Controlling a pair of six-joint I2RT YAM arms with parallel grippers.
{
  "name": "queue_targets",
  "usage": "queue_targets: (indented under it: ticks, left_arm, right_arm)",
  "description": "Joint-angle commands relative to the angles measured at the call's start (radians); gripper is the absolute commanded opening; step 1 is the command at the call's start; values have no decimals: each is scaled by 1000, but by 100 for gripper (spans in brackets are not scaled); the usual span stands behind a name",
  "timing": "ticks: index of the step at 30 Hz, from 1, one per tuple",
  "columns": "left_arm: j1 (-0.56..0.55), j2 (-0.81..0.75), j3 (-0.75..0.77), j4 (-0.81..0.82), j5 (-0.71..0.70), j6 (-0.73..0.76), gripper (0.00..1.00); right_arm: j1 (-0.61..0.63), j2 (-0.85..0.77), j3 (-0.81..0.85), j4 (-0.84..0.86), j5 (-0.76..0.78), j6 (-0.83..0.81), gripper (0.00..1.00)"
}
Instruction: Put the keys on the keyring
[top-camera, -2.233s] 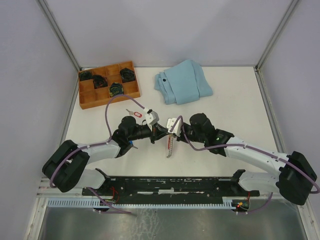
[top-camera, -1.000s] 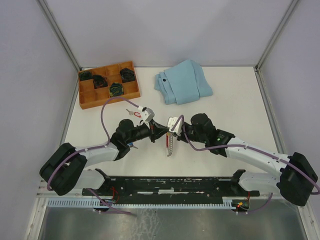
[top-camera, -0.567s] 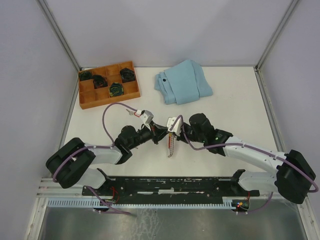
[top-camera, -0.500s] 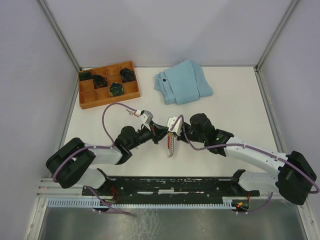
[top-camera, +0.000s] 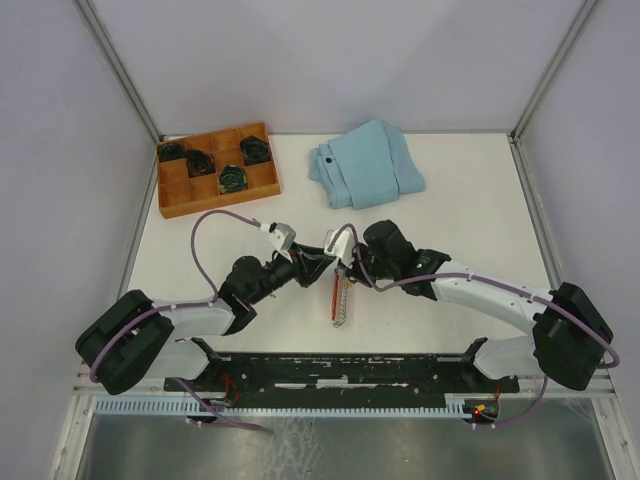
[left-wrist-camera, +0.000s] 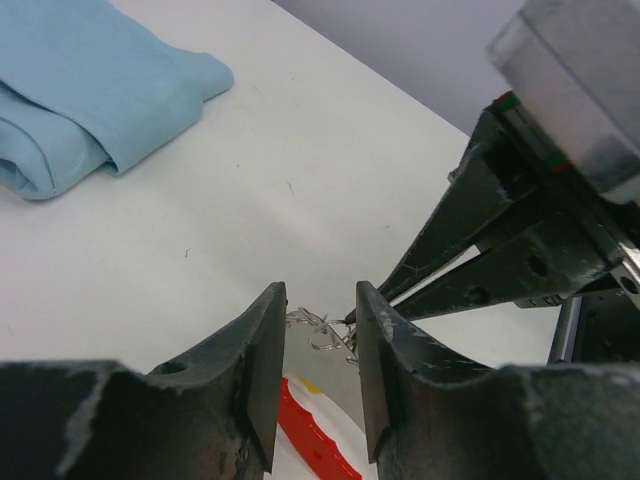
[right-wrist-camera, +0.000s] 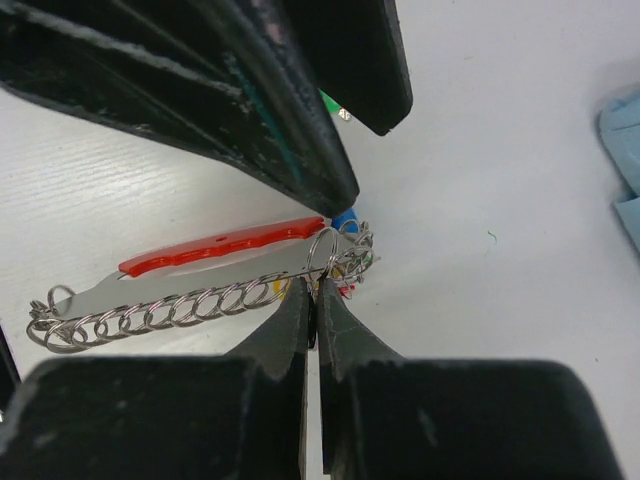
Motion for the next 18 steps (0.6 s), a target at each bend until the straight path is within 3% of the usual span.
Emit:
queue_targets:
  ticks: [1, 8, 18]
  left_arm:
    - [6, -79, -8, -123, -33, 72, 43]
    - [6, -93, -33, -205, 49, 6, 51]
    - [5, 33, 0, -230, 71, -66, 51]
  right_arm:
    - [-4, 63, 103, -17, 10, 77, 1]
    - [-6, 138, 136, -57, 64, 148, 1]
    - [-28, 205, 124, -70, 130, 220, 7]
